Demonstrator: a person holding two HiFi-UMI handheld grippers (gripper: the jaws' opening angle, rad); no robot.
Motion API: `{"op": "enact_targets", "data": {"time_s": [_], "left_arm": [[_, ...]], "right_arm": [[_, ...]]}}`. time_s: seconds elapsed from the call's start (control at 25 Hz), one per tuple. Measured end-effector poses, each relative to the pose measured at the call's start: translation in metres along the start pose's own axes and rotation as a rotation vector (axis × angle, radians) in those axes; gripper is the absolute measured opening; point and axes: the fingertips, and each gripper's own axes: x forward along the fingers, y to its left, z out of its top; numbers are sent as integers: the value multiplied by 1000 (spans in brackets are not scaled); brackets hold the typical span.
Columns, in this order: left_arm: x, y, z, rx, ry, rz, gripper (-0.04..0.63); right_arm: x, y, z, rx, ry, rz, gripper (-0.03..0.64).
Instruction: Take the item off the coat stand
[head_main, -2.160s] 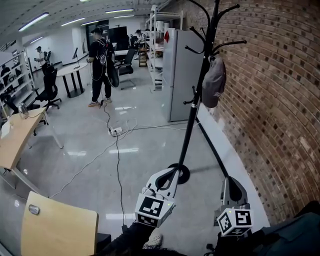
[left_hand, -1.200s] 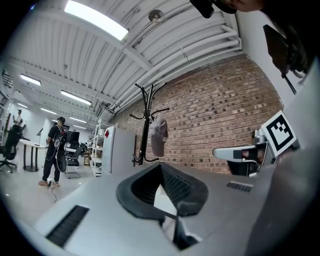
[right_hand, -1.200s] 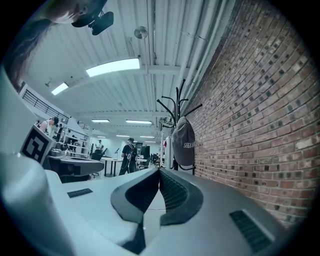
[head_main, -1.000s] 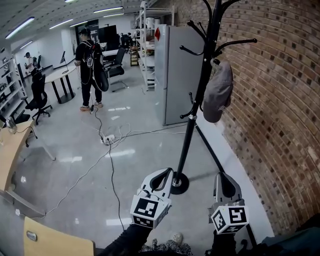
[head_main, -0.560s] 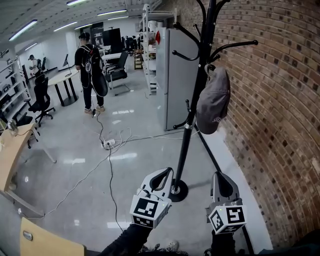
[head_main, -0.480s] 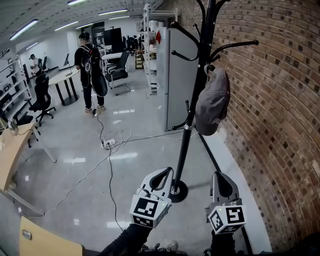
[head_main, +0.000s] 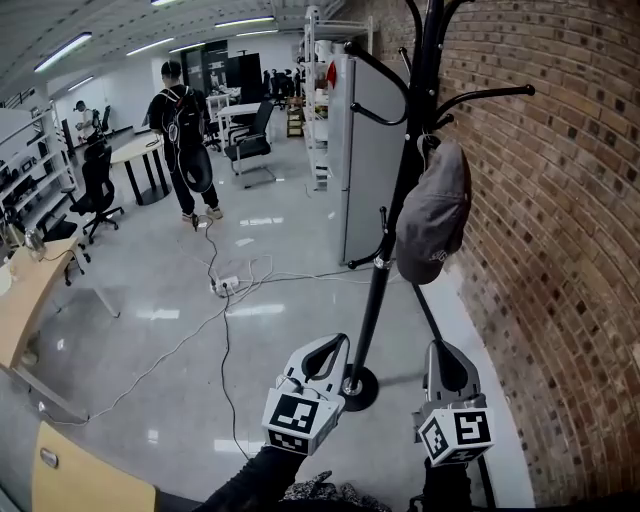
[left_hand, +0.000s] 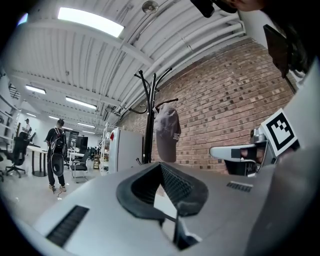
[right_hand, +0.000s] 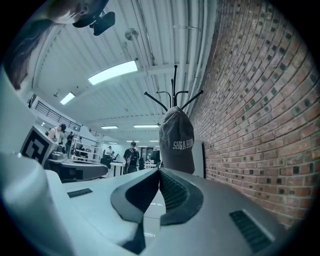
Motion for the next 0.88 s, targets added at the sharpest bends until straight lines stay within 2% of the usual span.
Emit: {"op": "enact_targets", "data": {"time_s": [0.24,0.6,0.76,0.88], "left_arm": [[27,13,2,-7,-15,-28,8],[67,34,7,-10,-26,-81,8],[78,39,5,-11,-26,-94,8],[85,45,6,-7,-28,-95,8]], "right_arm": [[25,-3,5,-23,-13,1,10],[54,-7,33,-62,-104,11,17],[63,-8,56,-73,-178,22,230],[73,-14,69,-91,-194,24,289]]}}
